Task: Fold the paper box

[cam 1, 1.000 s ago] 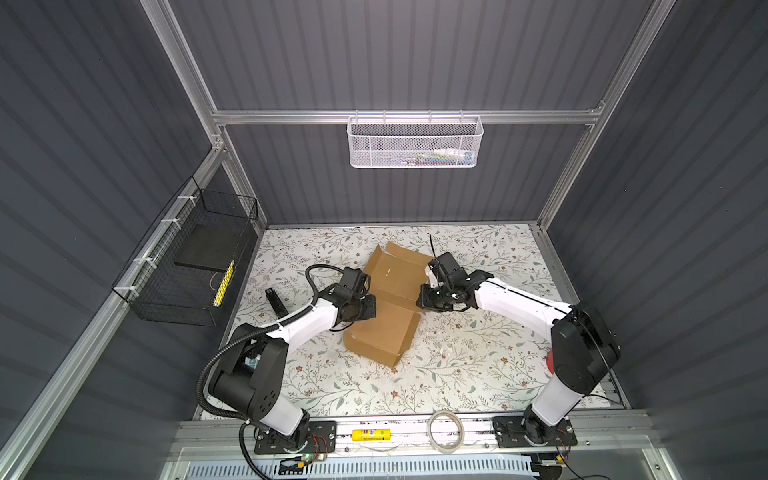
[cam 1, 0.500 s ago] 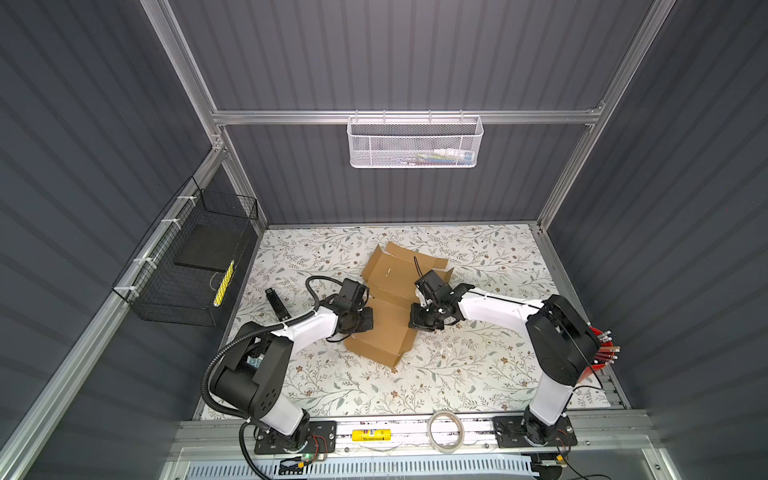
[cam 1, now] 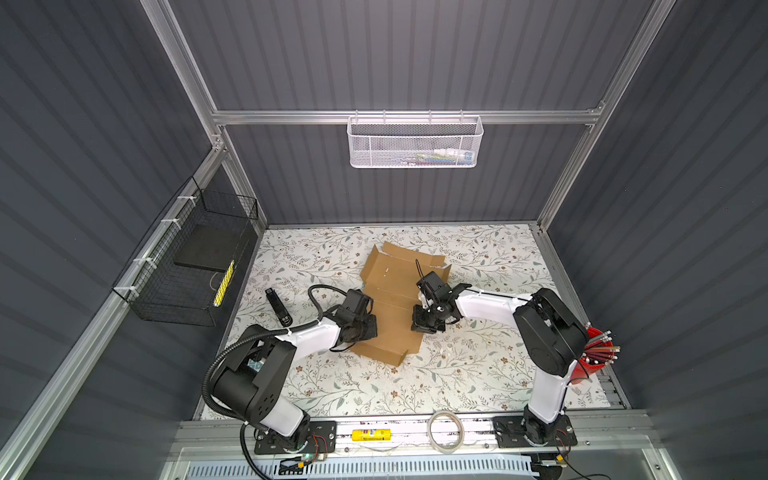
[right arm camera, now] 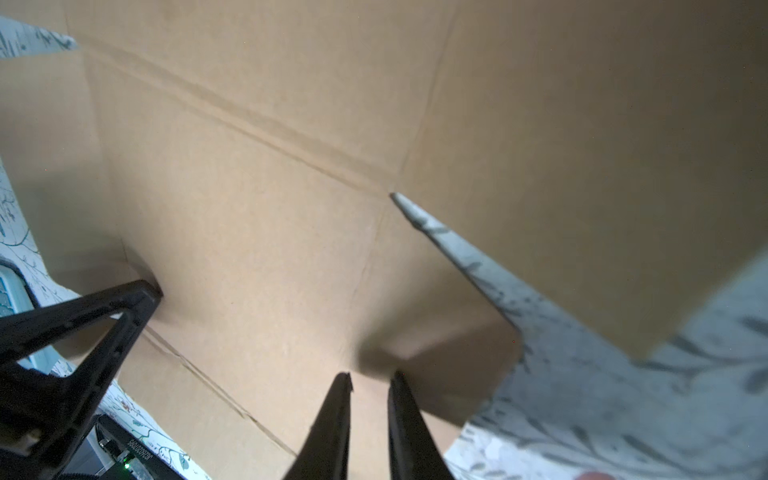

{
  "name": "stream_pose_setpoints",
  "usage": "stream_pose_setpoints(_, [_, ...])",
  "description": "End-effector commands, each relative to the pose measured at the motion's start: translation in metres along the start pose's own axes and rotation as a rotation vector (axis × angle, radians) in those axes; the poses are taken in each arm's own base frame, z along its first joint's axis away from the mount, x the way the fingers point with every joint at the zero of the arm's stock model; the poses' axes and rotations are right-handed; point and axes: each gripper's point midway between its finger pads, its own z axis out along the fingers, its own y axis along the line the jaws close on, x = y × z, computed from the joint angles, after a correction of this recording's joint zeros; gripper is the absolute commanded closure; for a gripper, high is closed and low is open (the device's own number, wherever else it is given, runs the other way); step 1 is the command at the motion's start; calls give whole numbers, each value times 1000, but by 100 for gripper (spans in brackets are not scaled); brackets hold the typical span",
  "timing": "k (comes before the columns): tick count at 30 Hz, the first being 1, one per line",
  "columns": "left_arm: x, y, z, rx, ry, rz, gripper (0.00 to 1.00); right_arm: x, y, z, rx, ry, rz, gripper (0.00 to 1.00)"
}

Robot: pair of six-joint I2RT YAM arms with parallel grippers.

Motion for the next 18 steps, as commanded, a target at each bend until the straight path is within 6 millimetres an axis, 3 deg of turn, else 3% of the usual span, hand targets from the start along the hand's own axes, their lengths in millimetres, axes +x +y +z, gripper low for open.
stream_pose_setpoints(1, [32,5,6,-22,75,-38,100,0,-34,9,114,38,11,79])
stream_pose_setpoints(6, [28,-11,-1,7,46,-40,100,-19,-47,-2,154,11,-16,79])
stream_pose_setpoints(10, [14,-9,-11,-42,-2,-17,94,-29,-39,-14,138,-21,-60,79])
stream_pose_setpoints(18, [-56,-25,-37,-92,-116,84,70,-33,-20,-48,89,-100,-100,77])
